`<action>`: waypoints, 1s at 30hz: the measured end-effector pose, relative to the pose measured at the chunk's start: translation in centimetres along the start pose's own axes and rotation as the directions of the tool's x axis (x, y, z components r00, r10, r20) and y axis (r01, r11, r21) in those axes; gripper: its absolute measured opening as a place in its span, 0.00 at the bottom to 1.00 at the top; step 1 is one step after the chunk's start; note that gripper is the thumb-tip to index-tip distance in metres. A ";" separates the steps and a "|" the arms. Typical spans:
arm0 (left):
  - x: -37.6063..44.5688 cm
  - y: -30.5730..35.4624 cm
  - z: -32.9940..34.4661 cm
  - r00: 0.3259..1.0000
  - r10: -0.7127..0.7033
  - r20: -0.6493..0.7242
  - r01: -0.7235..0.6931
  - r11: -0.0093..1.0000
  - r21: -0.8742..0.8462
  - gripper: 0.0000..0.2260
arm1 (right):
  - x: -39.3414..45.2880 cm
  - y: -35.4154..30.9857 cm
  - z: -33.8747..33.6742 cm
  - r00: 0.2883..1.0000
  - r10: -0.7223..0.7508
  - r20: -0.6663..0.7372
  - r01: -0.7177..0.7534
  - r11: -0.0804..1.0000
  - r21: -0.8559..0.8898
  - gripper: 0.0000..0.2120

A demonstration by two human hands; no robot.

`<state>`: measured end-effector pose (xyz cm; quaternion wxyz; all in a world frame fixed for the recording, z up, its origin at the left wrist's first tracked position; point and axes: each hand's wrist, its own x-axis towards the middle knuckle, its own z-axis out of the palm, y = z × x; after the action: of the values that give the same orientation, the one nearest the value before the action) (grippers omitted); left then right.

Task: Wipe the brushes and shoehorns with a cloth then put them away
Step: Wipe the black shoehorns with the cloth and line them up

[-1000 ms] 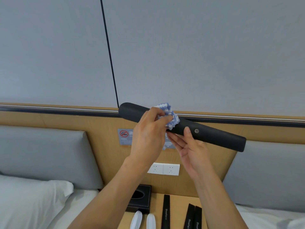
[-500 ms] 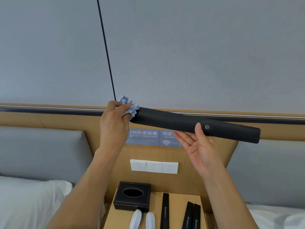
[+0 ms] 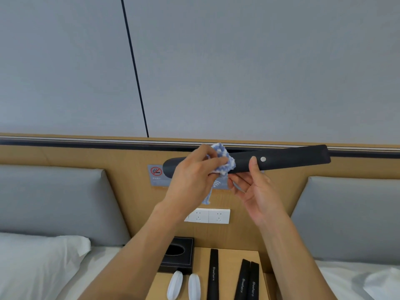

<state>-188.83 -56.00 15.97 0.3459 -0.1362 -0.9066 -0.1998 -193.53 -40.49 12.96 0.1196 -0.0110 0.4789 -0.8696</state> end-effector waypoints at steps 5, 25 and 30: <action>0.2 -0.1 0.3 0.990 0.108 0.095 -0.109 0.994 0.000 0.11 | 0.1 -0.3 -0.4 1.000 0.011 -0.020 -0.014 0.987 -0.161 0.29; 2.4 -0.2 -0.8 0.988 0.149 0.036 -0.146 0.986 -0.082 0.11 | 0.3 -0.8 -1.2 0.908 0.047 0.416 0.205 0.816 -0.541 0.17; 4.4 -0.2 -1.8 0.986 0.163 0.020 -0.162 0.984 -0.071 0.11 | 0.1 -1.3 -1.2 0.893 0.077 0.443 0.237 0.758 -0.608 0.17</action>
<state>-191.01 -56.53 20.14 0.3445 -0.2242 -0.8893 -0.2006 -194.05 -38.87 13.41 0.1755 -0.2698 0.7081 -0.6285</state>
